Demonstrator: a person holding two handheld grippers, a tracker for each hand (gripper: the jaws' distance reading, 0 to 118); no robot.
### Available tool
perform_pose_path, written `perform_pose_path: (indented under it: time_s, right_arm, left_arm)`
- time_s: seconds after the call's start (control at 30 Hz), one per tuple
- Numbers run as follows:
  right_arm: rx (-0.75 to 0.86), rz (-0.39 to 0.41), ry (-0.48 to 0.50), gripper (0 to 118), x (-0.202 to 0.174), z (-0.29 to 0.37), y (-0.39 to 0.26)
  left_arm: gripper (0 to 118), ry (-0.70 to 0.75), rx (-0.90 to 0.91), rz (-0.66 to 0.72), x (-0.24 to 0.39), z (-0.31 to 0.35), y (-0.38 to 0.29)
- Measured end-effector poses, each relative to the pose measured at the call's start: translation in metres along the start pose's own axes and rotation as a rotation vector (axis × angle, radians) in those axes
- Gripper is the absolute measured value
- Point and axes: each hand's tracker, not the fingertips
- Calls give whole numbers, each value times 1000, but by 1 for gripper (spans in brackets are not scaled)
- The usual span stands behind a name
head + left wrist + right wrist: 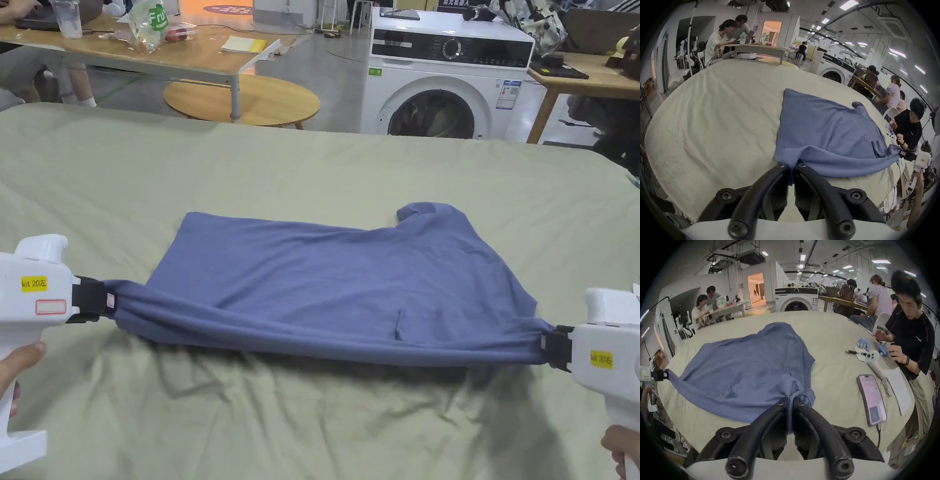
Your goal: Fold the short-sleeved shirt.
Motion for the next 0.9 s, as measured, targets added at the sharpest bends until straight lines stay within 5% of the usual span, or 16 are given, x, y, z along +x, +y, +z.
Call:
perform_pose_path:
  time_s: [0.33, 0.73, 0.77, 0.87, 0.9]
  right_arm:
    - [-36, -64, 8, 3, -1, -77, 54]
    - [-99, -19, -19, 6, -8, -136, 63]
    - [-88, -7, -38, 15, -11, -132, 64]
    - [40, 10, -76, 50, -21, -107, 68]
    - [85, 7, -68, 56, -25, -97, 69]
  left_arm:
    - [0, 30, -63, 1, -4, -77, 63]
    - [0, 72, -149, -36, 2, -126, 63]
    - [4, 76, -150, -34, 4, -124, 62]
    - [47, 29, -83, -32, 11, -105, 62]
    - [47, 28, -54, -41, 15, -97, 61]
